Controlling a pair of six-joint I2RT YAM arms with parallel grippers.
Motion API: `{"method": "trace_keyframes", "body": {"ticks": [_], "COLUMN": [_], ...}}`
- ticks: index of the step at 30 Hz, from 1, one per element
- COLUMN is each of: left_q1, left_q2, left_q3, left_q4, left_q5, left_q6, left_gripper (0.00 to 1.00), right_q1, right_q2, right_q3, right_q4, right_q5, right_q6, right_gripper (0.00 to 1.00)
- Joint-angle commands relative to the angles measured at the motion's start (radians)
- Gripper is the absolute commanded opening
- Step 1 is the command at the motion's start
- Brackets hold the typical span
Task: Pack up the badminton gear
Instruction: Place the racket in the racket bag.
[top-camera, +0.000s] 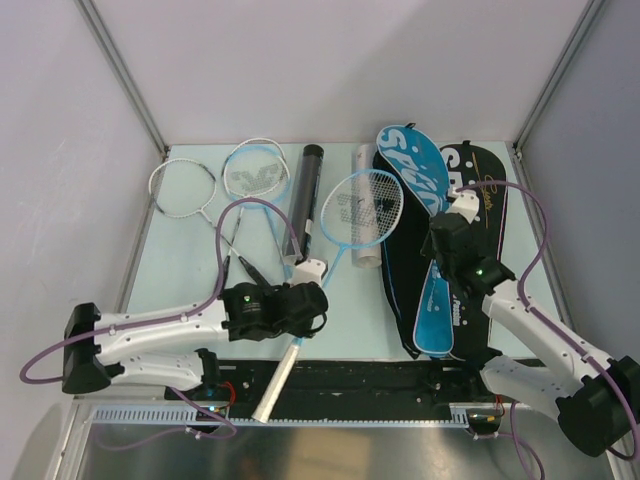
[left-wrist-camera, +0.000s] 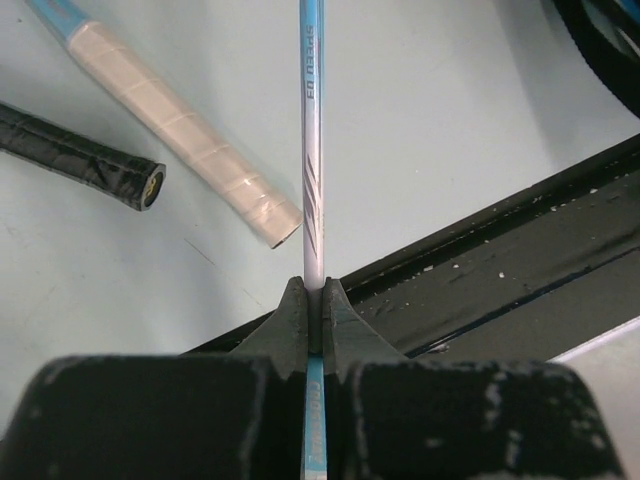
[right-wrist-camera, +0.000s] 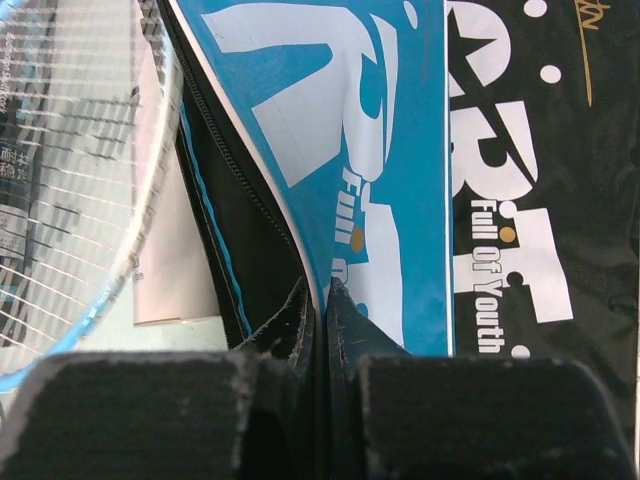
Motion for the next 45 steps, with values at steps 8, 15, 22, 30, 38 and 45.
{"method": "trace_keyframes", "body": {"ticks": [8,15,22,30,38,45], "left_q1": [-0.005,-0.001,0.030,0.054,0.067,0.073], "left_q2": [0.055,0.162,0.276,0.389,0.487,0.569], "left_q3": [0.123,0.252,0.353,0.489,0.624,0.703], "left_q4": [-0.015,-0.017,-0.022,-0.022,-0.020,-0.020], "left_q5": [-0.064,-0.073,-0.048,-0.096,-0.102,-0.056], "left_q6": [0.068,0.115,0.128,0.159,0.197,0.246], "left_gripper": [0.00,0.00,0.00,0.00,0.00,0.00], "right_q1": [0.001,0.027,0.064,0.088,0.100,0.107], "right_q2": [-0.038,-0.058,-0.068,-0.063,-0.067,-0.049], "right_q3": [0.071,0.071,0.071,0.071,0.036,0.017], "right_q4": [0.075,0.061,0.047,0.058,0.069,0.124], "right_q5": [0.014,-0.031,-0.032,-0.098,-0.145,-0.205], "right_q6": [0.032,0.057,0.073,0.081,0.091,0.072], "right_gripper": [0.00,0.00,0.00,0.00,0.00,0.00]}}
